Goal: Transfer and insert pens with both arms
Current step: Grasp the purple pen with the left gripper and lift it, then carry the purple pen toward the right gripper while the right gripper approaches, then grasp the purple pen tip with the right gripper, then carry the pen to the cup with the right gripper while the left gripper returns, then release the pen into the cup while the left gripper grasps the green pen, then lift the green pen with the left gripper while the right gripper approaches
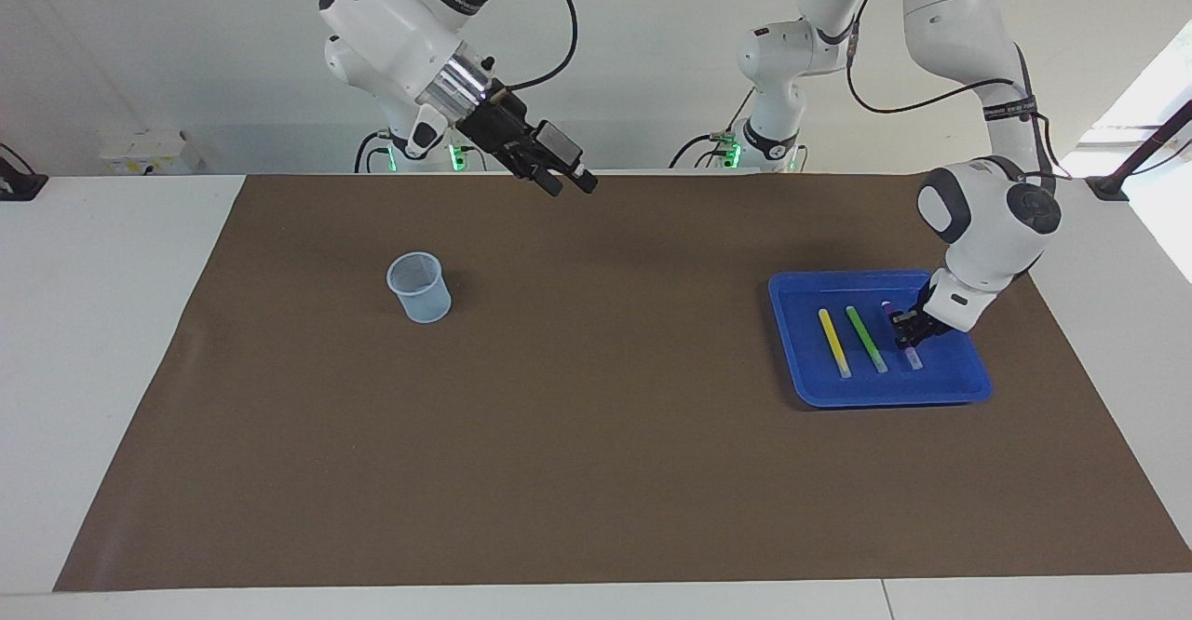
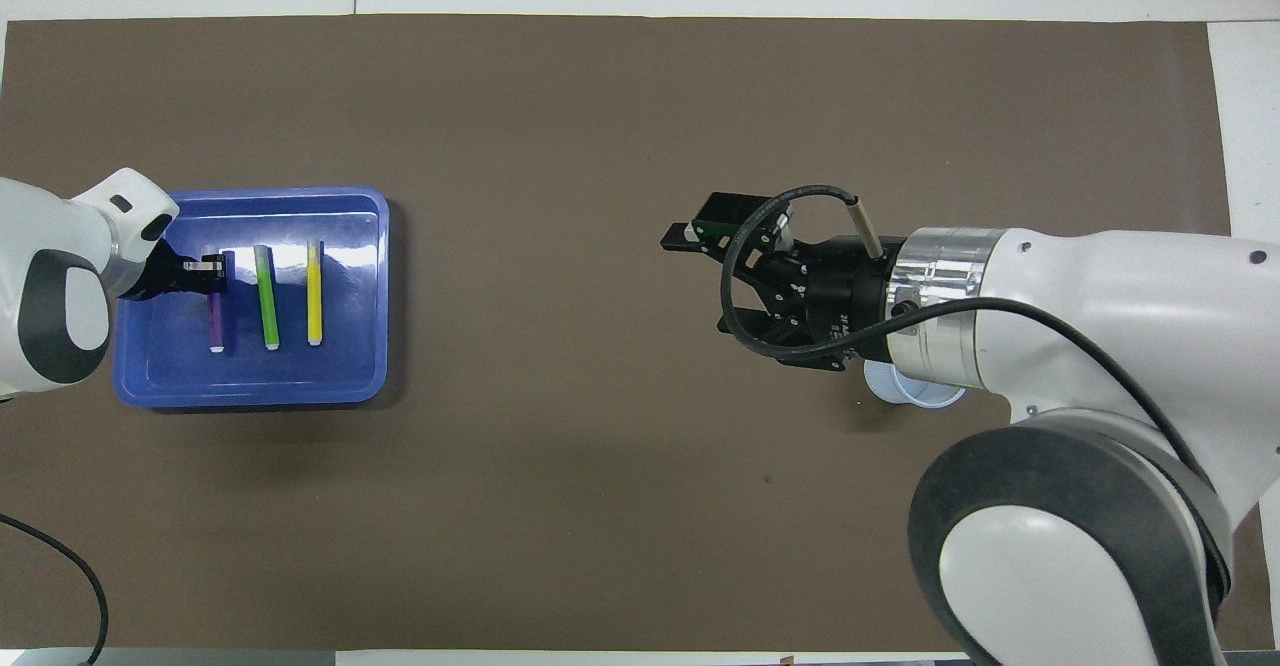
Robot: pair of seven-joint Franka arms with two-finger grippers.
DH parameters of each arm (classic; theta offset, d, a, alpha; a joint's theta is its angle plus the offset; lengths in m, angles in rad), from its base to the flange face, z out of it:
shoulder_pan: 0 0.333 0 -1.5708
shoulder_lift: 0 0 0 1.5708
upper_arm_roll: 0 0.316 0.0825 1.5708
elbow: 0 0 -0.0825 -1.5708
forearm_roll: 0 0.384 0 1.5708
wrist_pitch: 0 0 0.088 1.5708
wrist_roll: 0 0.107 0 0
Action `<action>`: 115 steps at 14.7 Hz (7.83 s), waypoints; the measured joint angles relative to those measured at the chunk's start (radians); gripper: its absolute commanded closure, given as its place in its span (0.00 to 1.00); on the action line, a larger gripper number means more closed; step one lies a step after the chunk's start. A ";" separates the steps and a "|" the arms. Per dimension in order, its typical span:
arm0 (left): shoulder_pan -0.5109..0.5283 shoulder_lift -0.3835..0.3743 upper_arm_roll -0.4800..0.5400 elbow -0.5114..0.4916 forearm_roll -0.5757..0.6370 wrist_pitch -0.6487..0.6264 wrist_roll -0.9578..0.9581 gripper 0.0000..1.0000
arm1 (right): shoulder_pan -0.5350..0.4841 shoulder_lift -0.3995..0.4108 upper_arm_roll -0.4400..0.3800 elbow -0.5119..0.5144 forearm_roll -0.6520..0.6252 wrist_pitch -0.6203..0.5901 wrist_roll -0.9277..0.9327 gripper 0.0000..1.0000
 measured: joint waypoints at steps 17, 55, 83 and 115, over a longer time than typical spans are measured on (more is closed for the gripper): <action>-0.332 -0.138 -0.016 0.393 -0.396 -0.696 -1.165 1.00 | 0.064 0.008 0.017 -0.015 0.000 0.092 -0.003 0.00; -0.461 -0.189 -0.015 0.253 -0.736 -0.496 -1.619 1.00 | 0.155 0.063 0.027 -0.007 -0.089 0.189 -0.003 1.00; -0.174 -0.214 0.017 0.092 -0.288 -0.420 -0.565 0.00 | -0.265 -0.068 0.012 -0.219 -0.822 -0.293 -0.668 1.00; -0.092 0.013 0.016 -0.053 -0.009 0.073 -0.014 1.00 | -0.097 0.009 0.030 -0.182 -0.054 0.026 -0.262 0.00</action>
